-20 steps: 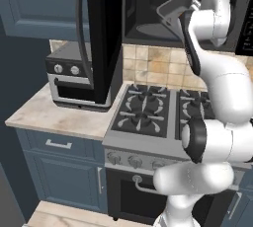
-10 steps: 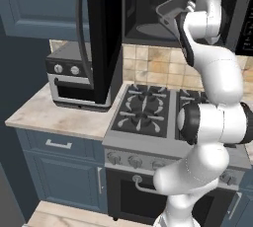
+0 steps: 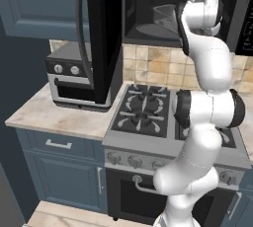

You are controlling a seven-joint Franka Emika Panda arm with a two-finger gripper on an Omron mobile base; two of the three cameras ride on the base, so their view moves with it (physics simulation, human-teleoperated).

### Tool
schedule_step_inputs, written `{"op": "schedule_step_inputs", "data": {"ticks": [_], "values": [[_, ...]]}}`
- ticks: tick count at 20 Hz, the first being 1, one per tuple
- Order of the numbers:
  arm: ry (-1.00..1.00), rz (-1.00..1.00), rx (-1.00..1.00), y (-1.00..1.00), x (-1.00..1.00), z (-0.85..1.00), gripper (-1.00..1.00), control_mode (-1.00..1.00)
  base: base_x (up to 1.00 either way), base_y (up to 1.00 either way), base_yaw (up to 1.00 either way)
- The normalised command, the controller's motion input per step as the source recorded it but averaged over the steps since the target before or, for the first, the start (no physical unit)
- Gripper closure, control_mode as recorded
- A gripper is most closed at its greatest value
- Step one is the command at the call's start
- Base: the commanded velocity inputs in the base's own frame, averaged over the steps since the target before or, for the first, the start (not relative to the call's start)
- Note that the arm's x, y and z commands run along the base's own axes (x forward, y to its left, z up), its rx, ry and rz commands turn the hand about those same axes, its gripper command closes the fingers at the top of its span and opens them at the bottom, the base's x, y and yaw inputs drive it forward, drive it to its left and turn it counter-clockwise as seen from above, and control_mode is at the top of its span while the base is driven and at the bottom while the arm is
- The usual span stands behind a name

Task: Place the tupperware containing the shrimp and mushroom meal in the microwave. Close the microwave door and press the start button to reheat the meal.

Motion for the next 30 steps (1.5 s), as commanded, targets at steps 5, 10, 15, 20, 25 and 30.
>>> {"op": "schedule_step_inputs", "data": {"ticks": [5,10,15,20,25,30], "values": [[0.03,-0.04,-0.03,0.01,0.57,0.00,1.00,-1.00,0.00,0.00,0.00],[-0.03,-0.05,-0.10,0.06,0.64,-0.20,1.00,-1.00,0.00,0.00,0.00],[-0.09,-0.02,-0.11,0.05,0.06,-0.10,-1.00,-1.00,0.00,0.00,0.00],[-0.15,0.00,-0.10,0.02,-0.66,-0.03,-1.00,-1.00,0.00,0.00,0.00],[-0.19,0.00,-0.16,0.15,-0.63,-0.32,-1.00,-1.00,0.00,0.00,0.00],[-0.24,0.00,-0.25,0.34,-0.43,-0.85,-1.00,-1.00,0.00,0.00,0.00]]}}
